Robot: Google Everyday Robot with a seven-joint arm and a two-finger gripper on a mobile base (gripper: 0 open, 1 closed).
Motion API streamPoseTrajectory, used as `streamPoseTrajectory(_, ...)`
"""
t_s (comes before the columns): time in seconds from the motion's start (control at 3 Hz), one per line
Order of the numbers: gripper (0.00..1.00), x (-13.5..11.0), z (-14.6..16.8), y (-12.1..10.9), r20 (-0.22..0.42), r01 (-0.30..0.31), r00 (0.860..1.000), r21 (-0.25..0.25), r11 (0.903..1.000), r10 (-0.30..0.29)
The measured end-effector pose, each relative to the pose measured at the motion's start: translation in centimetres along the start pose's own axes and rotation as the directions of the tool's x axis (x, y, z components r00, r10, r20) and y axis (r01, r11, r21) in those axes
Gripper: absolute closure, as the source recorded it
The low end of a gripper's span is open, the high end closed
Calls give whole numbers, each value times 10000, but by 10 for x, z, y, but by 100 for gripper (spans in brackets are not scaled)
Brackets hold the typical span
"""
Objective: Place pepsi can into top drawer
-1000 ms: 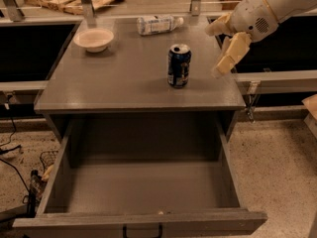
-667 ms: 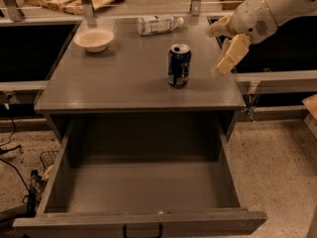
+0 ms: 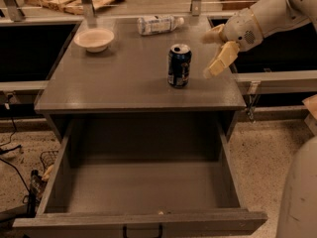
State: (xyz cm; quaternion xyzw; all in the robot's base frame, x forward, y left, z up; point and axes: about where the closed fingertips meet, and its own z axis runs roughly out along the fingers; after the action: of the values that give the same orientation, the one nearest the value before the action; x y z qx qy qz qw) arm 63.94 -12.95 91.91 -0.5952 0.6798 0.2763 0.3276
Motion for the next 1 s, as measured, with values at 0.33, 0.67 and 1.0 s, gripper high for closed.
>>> streamPoseTrajectory(0.33, 0, -2, 15, -17, 286, 92, 9996, -177, 9998, -87)
streamPoseTrajectory(0.67, 0, -11, 35, -33, 530, 298, 9982, -432, 9986, -275)
streamPoseTrajectory(1.0, 0, -9, 39, -34, 609, 237, 9979, -480, 9986, -208)
